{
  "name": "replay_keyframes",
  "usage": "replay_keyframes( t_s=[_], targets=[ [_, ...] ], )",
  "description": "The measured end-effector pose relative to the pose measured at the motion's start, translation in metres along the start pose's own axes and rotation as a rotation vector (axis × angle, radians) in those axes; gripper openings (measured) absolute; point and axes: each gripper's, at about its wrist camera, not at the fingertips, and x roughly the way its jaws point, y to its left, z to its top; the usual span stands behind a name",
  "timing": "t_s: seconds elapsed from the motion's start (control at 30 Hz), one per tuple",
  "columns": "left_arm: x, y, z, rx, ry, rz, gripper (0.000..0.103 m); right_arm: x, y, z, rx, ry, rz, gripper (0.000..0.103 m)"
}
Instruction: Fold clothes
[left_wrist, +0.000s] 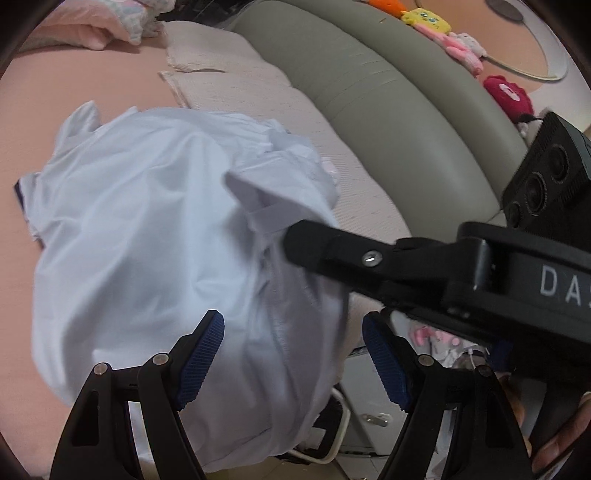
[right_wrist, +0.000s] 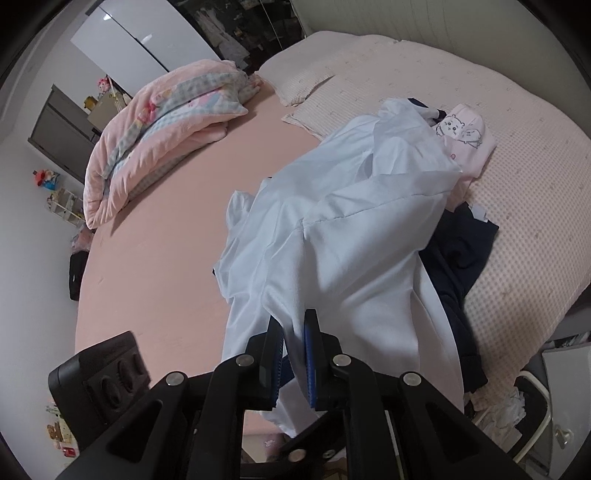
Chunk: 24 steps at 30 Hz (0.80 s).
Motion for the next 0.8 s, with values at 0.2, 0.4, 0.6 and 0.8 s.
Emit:
replay_keyframes(
  t_s=[0.2,0.4,0.6,0.8],
  targets=[
    [0.016,0.000,0.000,-0.051,0.009,-0.018,0.058,-0.004,0.001,-0.004,0.024,0.000,0.040,0.009],
    [0.021,0.009,-0.003,-0.098,0.008,0.014,0.016,-0.004,0.000,-0.006,0.031,0.008,0.029,0.009],
    [0.018,0.004,-0.003,-0.088,-0.012,-0.008,0.009,0.000,0.004,-0.005,0.022,0.014,-0.115,0.029],
    [0.013,0.003,0.001,-0.092,-0.035,0.003,0.009,0.011,0.000,0.003,0.046,0.037,-0.180,0.067]
  ],
)
